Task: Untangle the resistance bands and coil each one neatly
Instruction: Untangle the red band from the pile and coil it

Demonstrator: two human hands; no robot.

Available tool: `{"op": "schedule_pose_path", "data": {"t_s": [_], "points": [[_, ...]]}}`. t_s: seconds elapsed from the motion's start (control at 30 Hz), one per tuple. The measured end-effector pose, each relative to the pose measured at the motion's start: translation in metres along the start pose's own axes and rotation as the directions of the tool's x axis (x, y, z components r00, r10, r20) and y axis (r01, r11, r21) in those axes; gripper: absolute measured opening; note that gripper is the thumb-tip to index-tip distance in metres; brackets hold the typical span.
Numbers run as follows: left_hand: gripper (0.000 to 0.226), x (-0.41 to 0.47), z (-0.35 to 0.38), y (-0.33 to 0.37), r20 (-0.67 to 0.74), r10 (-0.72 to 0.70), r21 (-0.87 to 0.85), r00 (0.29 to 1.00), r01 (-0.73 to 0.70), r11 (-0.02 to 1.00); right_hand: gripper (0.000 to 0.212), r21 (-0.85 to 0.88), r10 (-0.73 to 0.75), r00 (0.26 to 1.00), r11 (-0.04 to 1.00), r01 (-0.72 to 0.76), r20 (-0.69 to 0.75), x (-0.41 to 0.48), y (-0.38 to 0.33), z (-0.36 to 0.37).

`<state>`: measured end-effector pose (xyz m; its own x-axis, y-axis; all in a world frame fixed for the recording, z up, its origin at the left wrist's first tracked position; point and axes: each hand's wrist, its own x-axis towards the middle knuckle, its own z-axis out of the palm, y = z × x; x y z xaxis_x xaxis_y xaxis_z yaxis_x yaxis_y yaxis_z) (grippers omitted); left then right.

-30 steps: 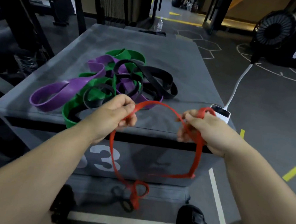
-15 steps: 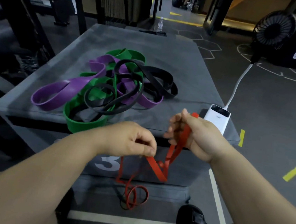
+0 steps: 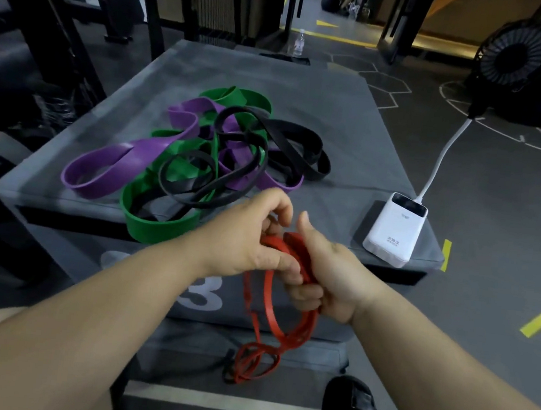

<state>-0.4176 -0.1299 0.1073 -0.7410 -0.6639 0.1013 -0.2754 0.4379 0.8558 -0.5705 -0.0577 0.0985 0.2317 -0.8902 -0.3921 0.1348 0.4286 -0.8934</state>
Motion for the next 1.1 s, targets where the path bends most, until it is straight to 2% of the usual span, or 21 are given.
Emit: {"op": "schedule_pose_path", "data": {"t_s": [0.1,0.17,0.23,0.33,0.43,0.5,0.6,0.67,0.77,0.83,0.9,1.03,1.1], "points": [[0.051,0.0,-0.007,-0.009,0.096,-0.086,-0.126,0.992,0.097,0.987,0.042,0.034,-0.053,0.999,0.998,0.054,-0.012,-0.003,-0.009,-0.005],[0.041,0.0,-0.013,-0.014,0.133,-0.107,-0.094,0.985,0.12,0.988,0.043,0.066,-0.088,0.996,0.994,0.089,-0.022,-0.005,-0.014,-0.011],[0.023,-0.001,-0.015,-0.016,0.185,-0.127,-0.122,0.974,0.151,0.981,0.053,0.078,-0.098,0.995,0.992,0.098,-0.005,-0.007,-0.018,-0.018],[0.016,-0.003,-0.018,-0.009,0.103,-0.076,-0.264,0.992,0.101,0.959,0.052,0.016,-0.048,0.996,0.999,0.047,0.069,-0.011,-0.02,-0.027],[0.017,-0.003,-0.017,0.004,0.008,0.05,-0.286,0.999,-0.046,0.957,0.082,-0.124,0.062,0.968,0.992,-0.032,0.242,-0.011,-0.013,-0.029],[0.013,-0.002,-0.013,0.01,-0.019,0.111,-0.274,0.994,-0.112,0.955,0.093,-0.139,0.101,0.923,0.989,-0.053,0.372,-0.01,-0.009,-0.027],[0.012,-0.001,-0.004,0.013,-0.073,0.121,-0.276,0.99,-0.136,0.952,0.087,-0.107,0.077,0.866,0.994,-0.027,0.494,-0.01,-0.008,-0.018],[0.013,0.001,0.001,0.01,-0.084,0.075,-0.322,0.994,-0.098,0.942,0.072,-0.029,0.029,0.877,0.999,-0.017,0.479,-0.011,-0.009,-0.014],[0.02,0.002,0.006,-0.002,-0.005,-0.047,-0.425,0.999,0.04,0.904,0.053,0.147,-0.063,0.911,0.989,0.002,0.407,-0.009,-0.013,-0.016],[0.032,0.001,0.01,-0.008,0.049,-0.096,-0.455,0.994,0.107,0.884,0.05,0.19,-0.089,0.923,0.982,0.018,0.374,-0.008,-0.017,-0.02],[0.031,0.0,0.012,-0.01,0.058,-0.093,-0.437,0.994,0.109,0.893,0.05,0.188,-0.074,0.935,0.982,0.008,0.346,-0.007,-0.02,-0.023],[0.009,0.004,0.005,-0.006,-0.116,-0.066,-0.357,0.991,0.02,0.934,0.049,0.18,0.003,0.931,0.981,-0.074,0.365,-0.007,-0.023,-0.029],[0.012,0.005,0.0,-0.006,-0.167,-0.046,-0.337,0.985,-0.014,0.941,0.045,0.197,0.012,0.921,0.976,-0.096,0.389,-0.007,-0.023,-0.035]]}}
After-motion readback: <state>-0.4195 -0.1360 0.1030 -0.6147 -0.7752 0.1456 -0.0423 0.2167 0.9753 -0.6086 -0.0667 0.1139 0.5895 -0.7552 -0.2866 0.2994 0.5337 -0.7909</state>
